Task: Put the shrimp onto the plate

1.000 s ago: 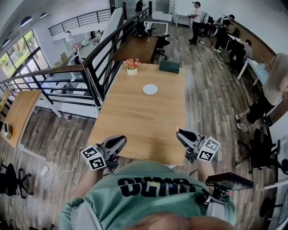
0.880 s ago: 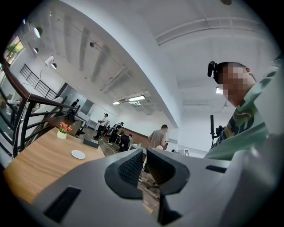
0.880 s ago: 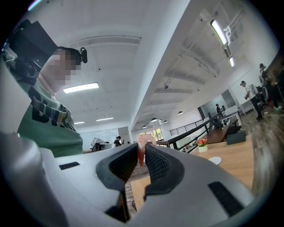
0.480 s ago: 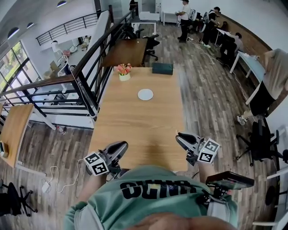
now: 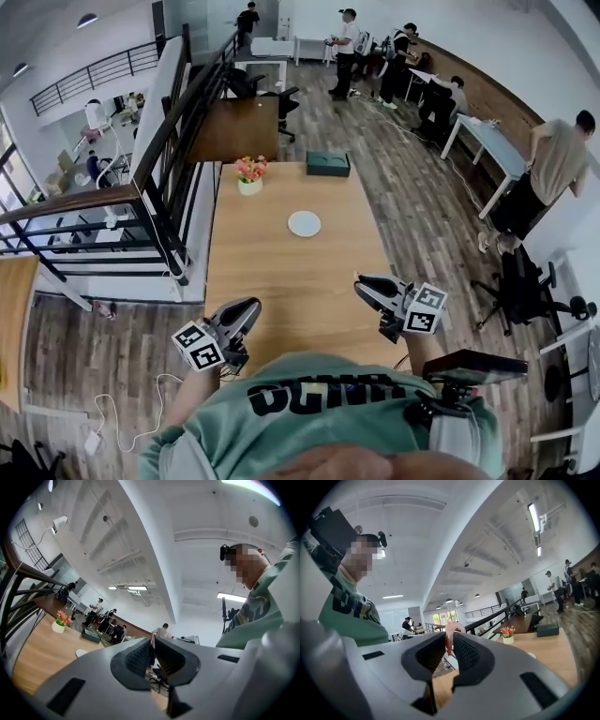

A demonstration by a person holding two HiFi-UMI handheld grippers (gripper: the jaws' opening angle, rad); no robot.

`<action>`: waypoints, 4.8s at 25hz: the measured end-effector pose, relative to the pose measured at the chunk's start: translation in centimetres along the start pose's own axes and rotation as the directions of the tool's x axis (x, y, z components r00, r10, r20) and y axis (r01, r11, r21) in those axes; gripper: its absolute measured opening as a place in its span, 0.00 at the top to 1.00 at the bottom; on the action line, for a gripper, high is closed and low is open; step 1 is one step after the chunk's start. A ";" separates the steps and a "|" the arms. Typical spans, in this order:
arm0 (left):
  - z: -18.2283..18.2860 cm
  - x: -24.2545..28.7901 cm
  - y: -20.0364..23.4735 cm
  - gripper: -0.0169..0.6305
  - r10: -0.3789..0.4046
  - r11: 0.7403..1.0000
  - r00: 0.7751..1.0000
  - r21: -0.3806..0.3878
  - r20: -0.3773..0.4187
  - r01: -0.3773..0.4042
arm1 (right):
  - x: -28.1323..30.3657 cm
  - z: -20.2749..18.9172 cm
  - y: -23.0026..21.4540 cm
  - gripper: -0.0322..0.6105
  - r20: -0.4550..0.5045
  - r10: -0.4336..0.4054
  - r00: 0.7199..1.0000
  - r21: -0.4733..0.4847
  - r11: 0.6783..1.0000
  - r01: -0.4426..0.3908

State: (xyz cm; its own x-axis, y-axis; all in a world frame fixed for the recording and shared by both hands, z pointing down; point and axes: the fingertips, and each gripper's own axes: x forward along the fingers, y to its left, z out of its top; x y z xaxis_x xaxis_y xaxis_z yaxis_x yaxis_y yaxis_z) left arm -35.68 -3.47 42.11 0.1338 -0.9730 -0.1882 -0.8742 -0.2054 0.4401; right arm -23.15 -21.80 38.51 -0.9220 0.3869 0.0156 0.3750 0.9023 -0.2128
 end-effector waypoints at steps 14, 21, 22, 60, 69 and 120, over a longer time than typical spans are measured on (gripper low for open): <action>-0.6 -3.1 7.5 0.92 0.070 0.995 0.997 -0.068 0.013 -0.069 | 9.6 -2.9 -2.3 0.87 -0.147 0.091 0.985 0.012 0.996 -0.090; -3.3 4.0 4.8 0.92 0.181 0.981 0.983 -0.074 0.014 -0.179 | 3.7 -3.9 -9.0 0.87 -0.109 0.177 0.978 0.070 0.983 -0.170; -3.8 5.2 4.2 0.92 0.189 0.979 0.982 -0.081 0.011 -0.187 | 2.8 -3.7 -10.1 0.87 -0.099 0.187 0.977 0.074 0.981 -0.180; -7.8 20.9 31.7 0.92 0.221 0.974 0.957 -0.012 -0.186 -0.227 | 12.7 -9.9 -36.2 0.87 -0.158 0.016 0.987 0.041 0.999 -0.010; -12.9 24.9 38.0 0.92 0.229 0.973 0.943 0.044 -0.242 -0.225 | 17.1 -16.7 -43.4 0.87 -0.269 -0.038 0.962 0.016 0.999 0.043; -18.8 24.3 40.8 0.92 0.218 0.976 0.939 0.083 -0.264 -0.203 | 22.5 -27.4 -47.5 0.71 -0.432 -0.071 0.899 0.038 0.995 0.097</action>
State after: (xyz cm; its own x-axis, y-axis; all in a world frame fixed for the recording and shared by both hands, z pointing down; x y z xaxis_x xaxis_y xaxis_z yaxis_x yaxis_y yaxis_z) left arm -59.30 -37.47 72.00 0.0584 -0.9868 0.1512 -0.9188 0.0061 0.3946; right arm -59.10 -50.75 75.74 -0.8140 0.3660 0.4511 0.2804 0.9276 -0.2468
